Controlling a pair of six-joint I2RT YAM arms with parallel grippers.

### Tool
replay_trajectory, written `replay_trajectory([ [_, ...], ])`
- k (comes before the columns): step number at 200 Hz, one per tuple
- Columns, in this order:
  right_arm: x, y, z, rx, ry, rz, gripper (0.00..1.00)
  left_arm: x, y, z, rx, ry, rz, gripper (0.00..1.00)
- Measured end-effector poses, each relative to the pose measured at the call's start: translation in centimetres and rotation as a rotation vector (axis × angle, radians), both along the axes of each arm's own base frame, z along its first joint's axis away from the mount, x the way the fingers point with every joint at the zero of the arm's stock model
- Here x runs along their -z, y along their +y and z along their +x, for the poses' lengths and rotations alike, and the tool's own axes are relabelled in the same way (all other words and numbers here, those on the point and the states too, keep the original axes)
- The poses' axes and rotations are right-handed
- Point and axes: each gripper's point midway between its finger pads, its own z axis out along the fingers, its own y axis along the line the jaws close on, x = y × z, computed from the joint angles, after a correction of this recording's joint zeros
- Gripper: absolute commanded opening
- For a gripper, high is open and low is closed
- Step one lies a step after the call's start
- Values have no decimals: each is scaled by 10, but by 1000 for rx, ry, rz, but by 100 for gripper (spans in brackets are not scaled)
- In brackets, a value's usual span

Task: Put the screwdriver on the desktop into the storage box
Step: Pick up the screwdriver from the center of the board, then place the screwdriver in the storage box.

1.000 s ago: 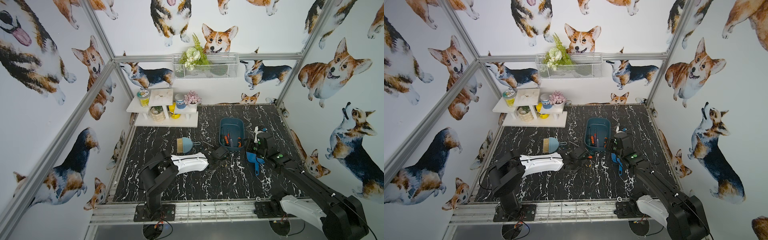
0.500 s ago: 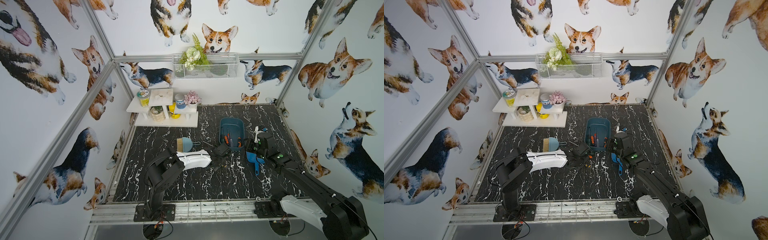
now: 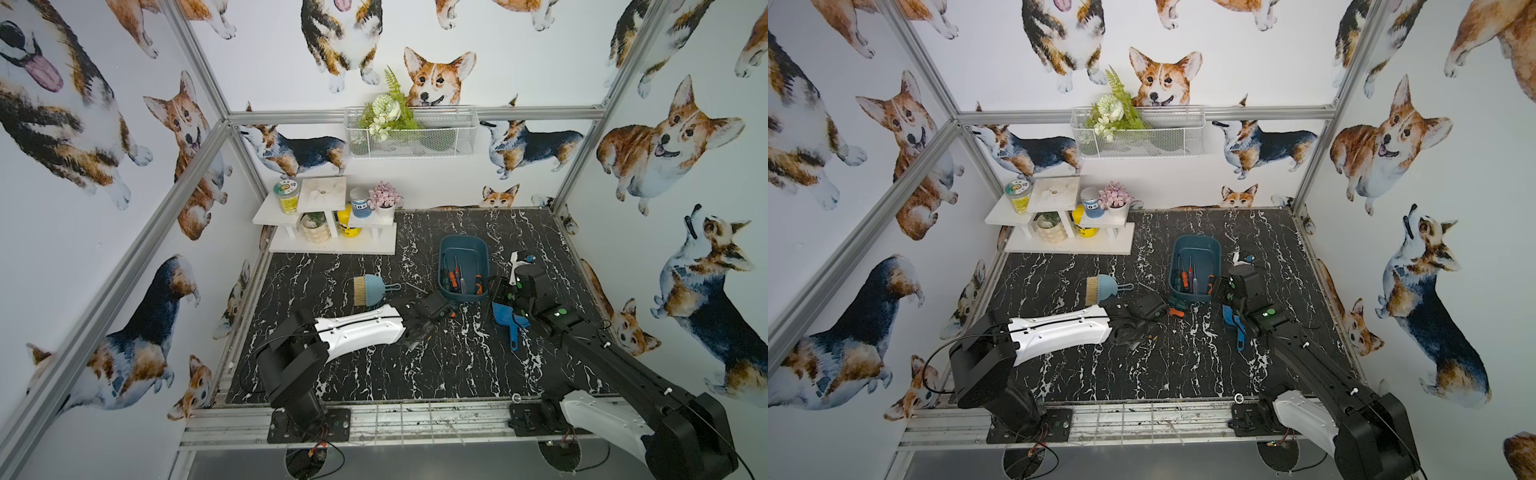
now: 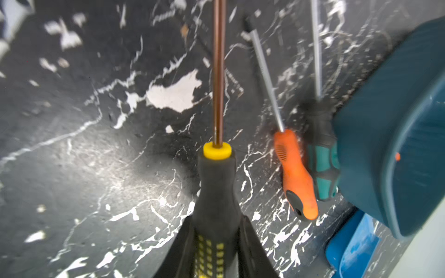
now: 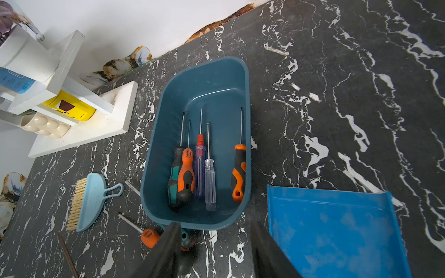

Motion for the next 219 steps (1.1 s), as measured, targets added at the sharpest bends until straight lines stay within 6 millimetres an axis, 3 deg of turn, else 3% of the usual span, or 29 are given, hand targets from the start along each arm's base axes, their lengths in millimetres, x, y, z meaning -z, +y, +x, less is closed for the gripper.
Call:
replay_trajectory([
  [32,-8,-1,-1,7,-22,17,52,-42,-12,24,118,-115,73,13],
  [71,-23,-7,-6,30,-77,22,52,-92,-59,73,363,-263,169,14],
  [95,-33,-15,-12,58,-113,22,52,-103,-87,103,502,-310,209,14],
  [123,-40,-23,-19,89,-143,21,52,-94,-115,132,643,-312,268,14],
  [161,-42,-30,-24,120,-156,26,52,-76,-150,155,756,-292,274,14],
  [191,-38,-31,-26,125,-140,23,52,-43,-174,164,810,-244,260,14],
  [219,-37,-32,-27,129,-134,19,52,-10,-178,163,842,-176,268,14],
])
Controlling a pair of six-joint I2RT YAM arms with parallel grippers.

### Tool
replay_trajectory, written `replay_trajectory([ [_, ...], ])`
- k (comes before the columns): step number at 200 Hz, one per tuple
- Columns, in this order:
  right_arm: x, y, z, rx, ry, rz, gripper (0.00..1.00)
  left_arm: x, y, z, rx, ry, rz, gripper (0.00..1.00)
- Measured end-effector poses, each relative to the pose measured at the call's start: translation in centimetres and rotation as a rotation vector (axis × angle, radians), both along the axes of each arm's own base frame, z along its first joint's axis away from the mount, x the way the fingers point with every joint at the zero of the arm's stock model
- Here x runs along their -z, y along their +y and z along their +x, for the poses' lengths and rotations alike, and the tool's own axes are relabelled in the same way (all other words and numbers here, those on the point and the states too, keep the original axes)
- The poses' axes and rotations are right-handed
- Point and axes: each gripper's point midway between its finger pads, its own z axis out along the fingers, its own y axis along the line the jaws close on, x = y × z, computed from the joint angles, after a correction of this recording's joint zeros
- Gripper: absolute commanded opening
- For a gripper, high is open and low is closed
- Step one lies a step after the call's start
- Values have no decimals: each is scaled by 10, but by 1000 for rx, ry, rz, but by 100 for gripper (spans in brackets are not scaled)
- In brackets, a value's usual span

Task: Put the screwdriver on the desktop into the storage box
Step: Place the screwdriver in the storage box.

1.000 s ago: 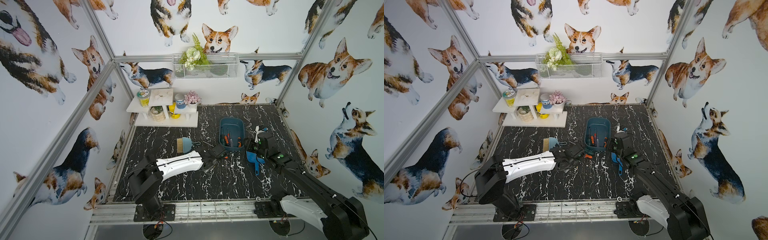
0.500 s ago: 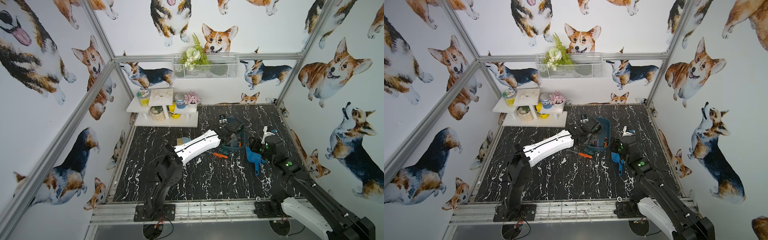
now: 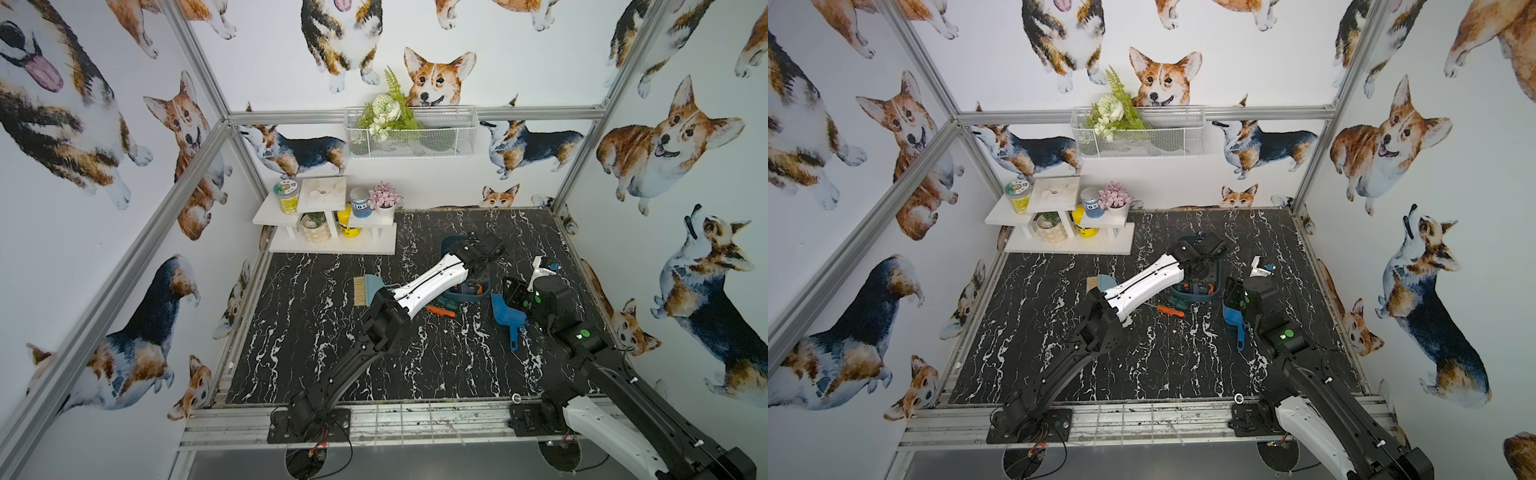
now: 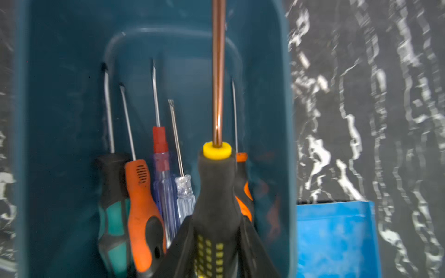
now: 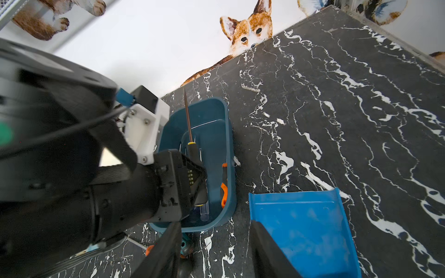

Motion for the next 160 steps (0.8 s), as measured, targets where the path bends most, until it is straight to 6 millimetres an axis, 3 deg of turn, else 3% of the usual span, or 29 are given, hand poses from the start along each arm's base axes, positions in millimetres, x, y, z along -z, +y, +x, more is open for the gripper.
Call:
replay_trajectory([
  [21,1,-1,0,6,2,-4,52,20,3,-5,5,46,31,19],
  [39,3,-1,0,7,7,-5,52,29,6,-7,7,68,46,32],
  [96,1,-3,-1,14,7,-7,52,25,8,-5,2,72,36,53],
  [116,-5,-3,0,17,-3,-5,52,1,9,-1,-3,40,9,57],
  [160,-12,4,4,-21,-9,-12,51,-98,20,8,-48,-115,-96,58],
])
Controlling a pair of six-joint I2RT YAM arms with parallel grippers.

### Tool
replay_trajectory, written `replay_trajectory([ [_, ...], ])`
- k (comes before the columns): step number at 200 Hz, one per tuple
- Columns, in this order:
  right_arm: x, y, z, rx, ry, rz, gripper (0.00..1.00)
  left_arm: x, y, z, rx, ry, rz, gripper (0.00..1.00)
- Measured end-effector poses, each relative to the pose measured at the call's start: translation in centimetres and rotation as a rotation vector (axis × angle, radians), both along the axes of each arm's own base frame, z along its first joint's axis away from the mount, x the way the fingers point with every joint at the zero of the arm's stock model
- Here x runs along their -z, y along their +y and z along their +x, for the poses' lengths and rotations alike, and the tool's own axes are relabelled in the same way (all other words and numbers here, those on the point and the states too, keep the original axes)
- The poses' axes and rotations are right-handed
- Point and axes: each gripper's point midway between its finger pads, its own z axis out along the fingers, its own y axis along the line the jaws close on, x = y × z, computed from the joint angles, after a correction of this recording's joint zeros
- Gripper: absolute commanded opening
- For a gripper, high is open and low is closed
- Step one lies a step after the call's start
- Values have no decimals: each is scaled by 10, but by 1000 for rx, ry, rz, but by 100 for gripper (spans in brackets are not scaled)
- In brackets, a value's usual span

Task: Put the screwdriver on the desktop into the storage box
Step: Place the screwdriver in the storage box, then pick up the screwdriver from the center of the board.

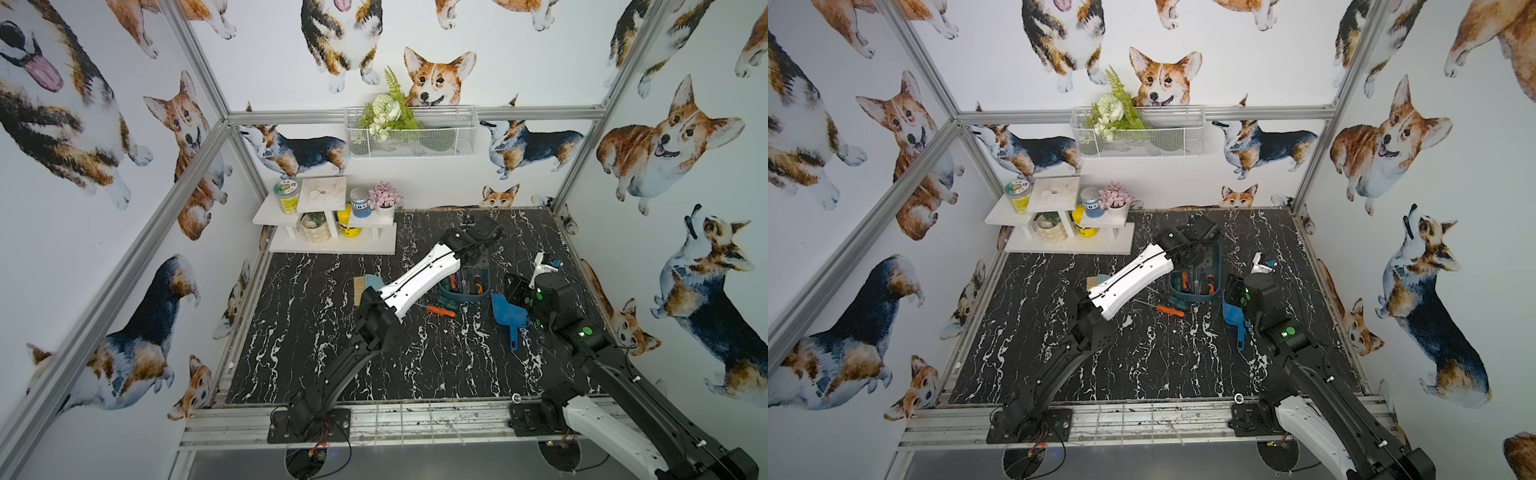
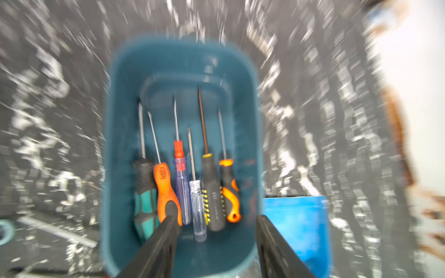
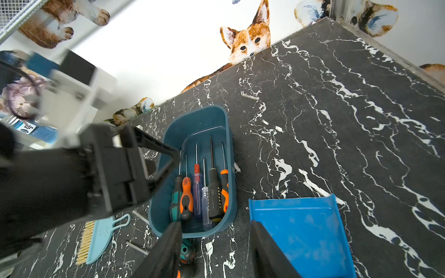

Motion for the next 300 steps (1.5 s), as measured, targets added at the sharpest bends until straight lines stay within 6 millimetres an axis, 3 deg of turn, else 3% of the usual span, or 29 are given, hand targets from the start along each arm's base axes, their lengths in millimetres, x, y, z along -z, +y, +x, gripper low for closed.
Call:
replay_trajectory([
  [19,0,15,5,-87,6,-8,51,-33,19,-5,-34,-51,-1,58],
  [41,2,44,10,-222,27,-38,51,-44,55,-16,-81,-73,-13,59],
  [72,13,89,10,-410,67,-103,51,-24,156,-34,-264,-59,-71,59],
  [95,31,113,12,-507,118,-154,51,-12,220,-51,-402,-68,-139,59],
  [119,54,141,12,-613,182,-214,50,1,268,-72,-508,-74,-178,59],
  [138,71,161,13,-680,228,-267,50,12,294,-91,-570,-78,-208,59],
  [172,99,196,9,-789,306,-357,48,31,323,-116,-655,-86,-264,59],
  [197,121,212,6,-831,368,-420,47,46,341,-130,-717,-87,-291,59],
  [300,173,195,22,-747,508,-616,46,43,380,-140,-842,-153,-374,59],
])
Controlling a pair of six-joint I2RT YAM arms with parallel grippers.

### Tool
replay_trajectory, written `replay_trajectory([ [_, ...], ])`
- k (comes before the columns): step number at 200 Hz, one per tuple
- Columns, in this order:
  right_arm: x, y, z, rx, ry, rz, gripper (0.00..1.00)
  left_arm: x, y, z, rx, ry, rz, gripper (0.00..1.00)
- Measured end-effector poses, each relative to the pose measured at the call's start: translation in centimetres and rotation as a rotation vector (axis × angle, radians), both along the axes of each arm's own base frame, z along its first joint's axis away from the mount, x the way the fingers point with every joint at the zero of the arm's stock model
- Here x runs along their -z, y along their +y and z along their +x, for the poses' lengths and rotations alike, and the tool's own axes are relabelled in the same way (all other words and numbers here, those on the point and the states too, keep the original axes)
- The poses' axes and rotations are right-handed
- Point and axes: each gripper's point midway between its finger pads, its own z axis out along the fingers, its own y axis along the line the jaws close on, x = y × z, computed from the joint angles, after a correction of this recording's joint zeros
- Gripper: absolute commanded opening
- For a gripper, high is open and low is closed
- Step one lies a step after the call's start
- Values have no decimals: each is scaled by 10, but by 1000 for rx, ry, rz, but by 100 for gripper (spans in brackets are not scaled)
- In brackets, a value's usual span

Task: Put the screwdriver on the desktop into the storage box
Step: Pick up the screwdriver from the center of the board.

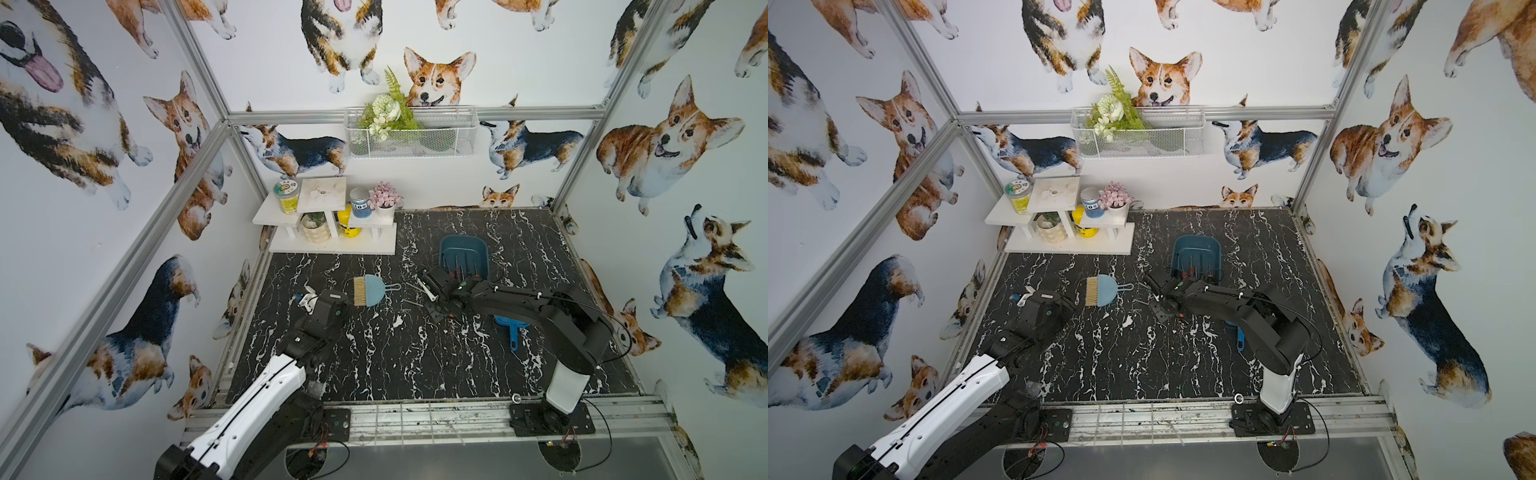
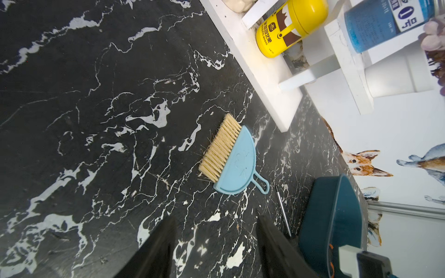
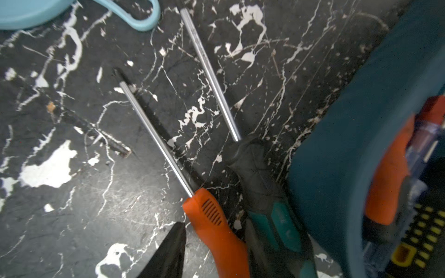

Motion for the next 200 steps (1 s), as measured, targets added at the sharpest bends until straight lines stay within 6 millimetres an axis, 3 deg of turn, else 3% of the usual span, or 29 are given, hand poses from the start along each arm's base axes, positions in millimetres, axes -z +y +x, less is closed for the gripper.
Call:
replay_trajectory([
  [89,16,1,-4,-25,12,-52,43,-1,2,0,-2,-7,-13,59],
  [149,14,10,-8,-56,-11,-77,14,0,2,0,1,-5,-13,60],
  [178,7,17,-21,-87,25,-43,8,0,2,0,3,-5,-13,60],
  [200,-27,25,-23,-103,-6,47,7,0,2,0,5,-4,-12,60],
])
